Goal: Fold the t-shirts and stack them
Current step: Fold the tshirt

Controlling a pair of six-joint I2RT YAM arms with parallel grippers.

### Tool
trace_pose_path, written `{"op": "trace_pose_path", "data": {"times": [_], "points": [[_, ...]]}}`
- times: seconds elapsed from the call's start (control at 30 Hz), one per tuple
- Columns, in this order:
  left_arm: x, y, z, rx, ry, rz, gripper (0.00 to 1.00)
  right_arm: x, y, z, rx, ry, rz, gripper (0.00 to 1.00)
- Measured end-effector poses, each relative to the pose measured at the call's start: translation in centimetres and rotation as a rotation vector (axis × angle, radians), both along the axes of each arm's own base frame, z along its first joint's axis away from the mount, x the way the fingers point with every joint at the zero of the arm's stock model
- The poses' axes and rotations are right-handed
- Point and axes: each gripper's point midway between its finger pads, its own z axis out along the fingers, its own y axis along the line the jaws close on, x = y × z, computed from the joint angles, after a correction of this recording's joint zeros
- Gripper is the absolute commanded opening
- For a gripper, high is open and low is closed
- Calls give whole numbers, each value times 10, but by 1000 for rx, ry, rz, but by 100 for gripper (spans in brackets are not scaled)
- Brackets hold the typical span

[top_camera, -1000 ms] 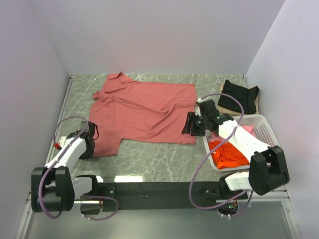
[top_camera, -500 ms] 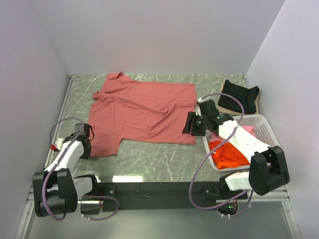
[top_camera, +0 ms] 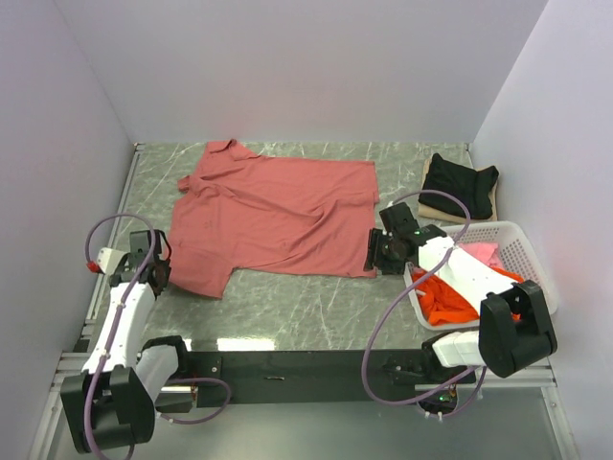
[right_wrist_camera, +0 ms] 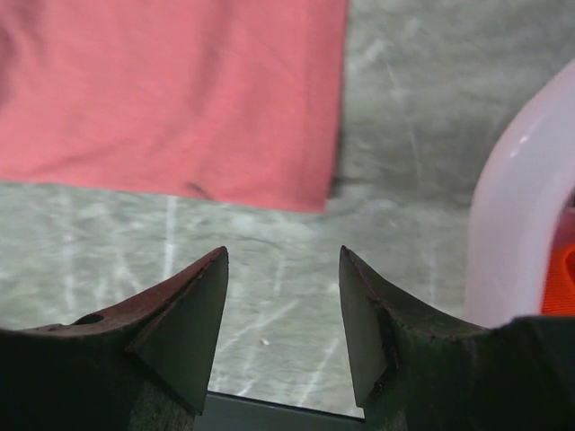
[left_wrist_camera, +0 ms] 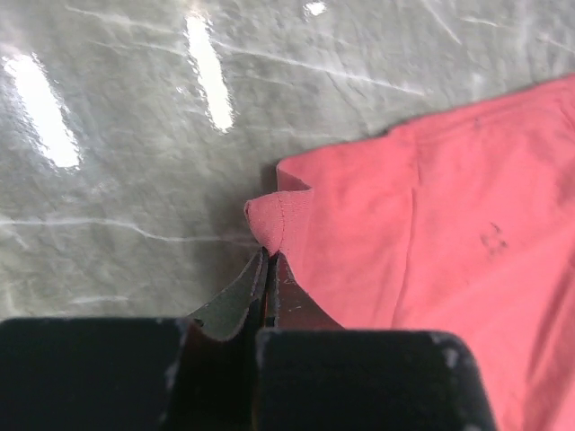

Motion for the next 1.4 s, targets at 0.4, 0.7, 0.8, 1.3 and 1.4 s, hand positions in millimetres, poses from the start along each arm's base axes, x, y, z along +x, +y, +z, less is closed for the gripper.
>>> {"op": "trace_pose_path", "data": {"times": [0.4, 0.7, 0.8, 1.3, 1.4], "points": [[-1, -19, 3, -48, -64, -68, 1, -3, -4, -17, -101, 43, -50, 60], [1, -27, 16, -40, -124, -107, 1, 5, -2, -36, -160, 81, -72, 60], [0, -28, 16, -41, -122, -109, 1, 7, -1, -42, -179, 88, -76, 59], [-12, -28, 11, -32, -92, -107, 1, 10, 10, -51, -201, 72, -67, 7], [-17, -27, 11, -30, -87, -105, 1, 8, 12, -50, -207, 72, -56, 0]]}}
